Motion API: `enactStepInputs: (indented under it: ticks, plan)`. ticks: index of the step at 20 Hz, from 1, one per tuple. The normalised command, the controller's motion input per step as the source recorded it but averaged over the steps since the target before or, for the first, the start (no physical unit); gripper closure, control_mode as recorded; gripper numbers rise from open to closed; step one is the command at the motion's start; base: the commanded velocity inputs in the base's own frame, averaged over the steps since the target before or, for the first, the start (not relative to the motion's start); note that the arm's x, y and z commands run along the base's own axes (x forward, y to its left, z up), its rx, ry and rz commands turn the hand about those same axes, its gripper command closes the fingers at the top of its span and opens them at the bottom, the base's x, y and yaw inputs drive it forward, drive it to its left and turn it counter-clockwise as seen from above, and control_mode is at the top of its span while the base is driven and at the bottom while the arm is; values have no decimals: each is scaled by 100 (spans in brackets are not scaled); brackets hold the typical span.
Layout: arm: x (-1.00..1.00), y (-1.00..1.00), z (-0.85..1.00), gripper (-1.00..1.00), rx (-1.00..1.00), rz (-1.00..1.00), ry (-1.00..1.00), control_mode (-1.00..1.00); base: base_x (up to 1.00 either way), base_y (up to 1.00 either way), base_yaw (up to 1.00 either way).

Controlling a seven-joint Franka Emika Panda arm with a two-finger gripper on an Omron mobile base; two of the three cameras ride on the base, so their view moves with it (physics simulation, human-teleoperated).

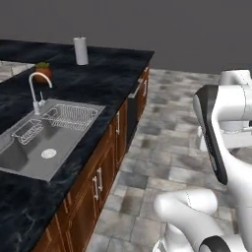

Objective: Take the pizza cutter from the drawer on the left and place it on the dining counter for cutting.

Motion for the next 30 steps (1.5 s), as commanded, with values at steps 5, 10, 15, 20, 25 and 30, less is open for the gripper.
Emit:
enactStepInputs:
  ticks: [5, 10, 15, 20, 25, 30]
  plan:
    - [0, 0, 0, 100, 0, 0, 0, 100, 12, -86, -70]
    - [0, 0, 0, 100, 0, 0, 0, 100, 37, -52, -68]
    - [0, 0, 0, 100, 0, 0, 0, 100, 100, -8, -34]
    - [0, 0, 0, 100, 0, 0, 0, 100, 100, 0, -28]
    - [0, 0, 0, 100, 0, 0, 0, 100, 100, 0, -7]
    - [0, 0, 0, 100, 0, 0, 0, 100, 100, 0, 0]
